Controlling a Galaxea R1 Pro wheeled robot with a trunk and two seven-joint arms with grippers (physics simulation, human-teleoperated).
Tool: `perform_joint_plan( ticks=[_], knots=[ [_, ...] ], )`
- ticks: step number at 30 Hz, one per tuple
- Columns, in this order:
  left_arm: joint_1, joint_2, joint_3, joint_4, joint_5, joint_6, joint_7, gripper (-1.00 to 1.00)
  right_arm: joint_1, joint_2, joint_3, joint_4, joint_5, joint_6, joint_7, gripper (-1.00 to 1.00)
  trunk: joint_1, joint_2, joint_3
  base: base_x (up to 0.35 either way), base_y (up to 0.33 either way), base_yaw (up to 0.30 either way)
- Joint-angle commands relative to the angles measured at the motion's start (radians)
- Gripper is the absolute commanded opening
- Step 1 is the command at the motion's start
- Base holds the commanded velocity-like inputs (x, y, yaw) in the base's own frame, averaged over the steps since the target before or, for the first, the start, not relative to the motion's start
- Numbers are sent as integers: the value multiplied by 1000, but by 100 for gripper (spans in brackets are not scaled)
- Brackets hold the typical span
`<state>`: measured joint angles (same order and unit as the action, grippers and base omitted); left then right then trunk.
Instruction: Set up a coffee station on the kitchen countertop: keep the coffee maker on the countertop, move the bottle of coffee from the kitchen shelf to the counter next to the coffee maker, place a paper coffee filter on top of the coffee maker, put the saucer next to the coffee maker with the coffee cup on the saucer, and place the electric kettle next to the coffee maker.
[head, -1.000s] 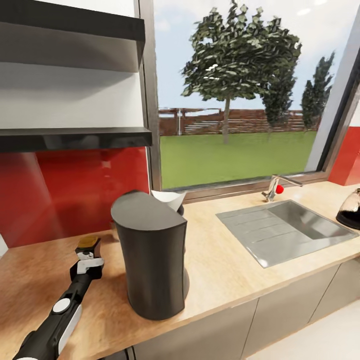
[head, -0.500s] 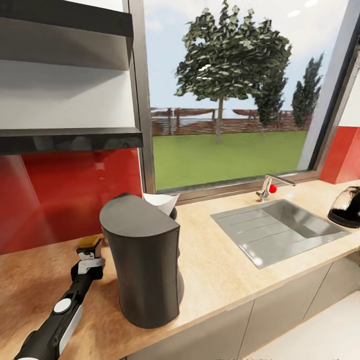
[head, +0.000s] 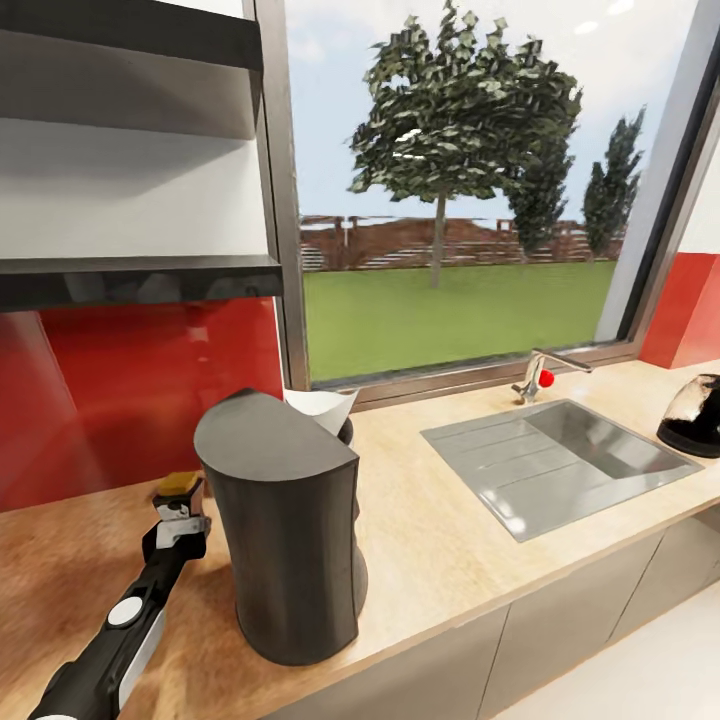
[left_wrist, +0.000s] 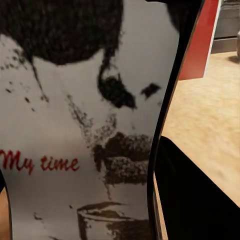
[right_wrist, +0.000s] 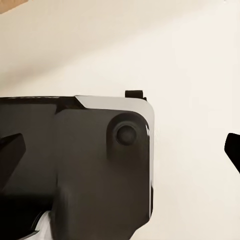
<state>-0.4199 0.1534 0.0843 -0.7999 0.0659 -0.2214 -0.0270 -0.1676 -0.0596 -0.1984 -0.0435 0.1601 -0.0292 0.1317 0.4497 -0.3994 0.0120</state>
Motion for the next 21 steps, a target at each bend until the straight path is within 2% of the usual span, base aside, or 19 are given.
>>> perform_joint_plan(
  ticks=[1, 10, 11, 21],
  knots=[
    [0, 0, 0, 1, 5, -3, -4, -100, 0, 0, -9, 1, 10, -3, 3, 100, 0, -1, 0, 18, 0, 0],
    [16, 0, -8, -1, 6, -8, -16, -100, 0, 0, -9, 2, 10, -3, 3, 100, 0, -1, 0, 2, 0, 0],
    [16, 0, -8, -1, 5, -7, -16, 100, 0, 0, -9, 1, 10, -3, 3, 100, 0, -1, 0, 0, 0, 0],
    [16, -1, -8, -1, 5, -8, -16, 100, 0, 0, -9, 1, 10, -4, 3, 100, 0, -1, 0, 0, 0, 0]
  ],
)
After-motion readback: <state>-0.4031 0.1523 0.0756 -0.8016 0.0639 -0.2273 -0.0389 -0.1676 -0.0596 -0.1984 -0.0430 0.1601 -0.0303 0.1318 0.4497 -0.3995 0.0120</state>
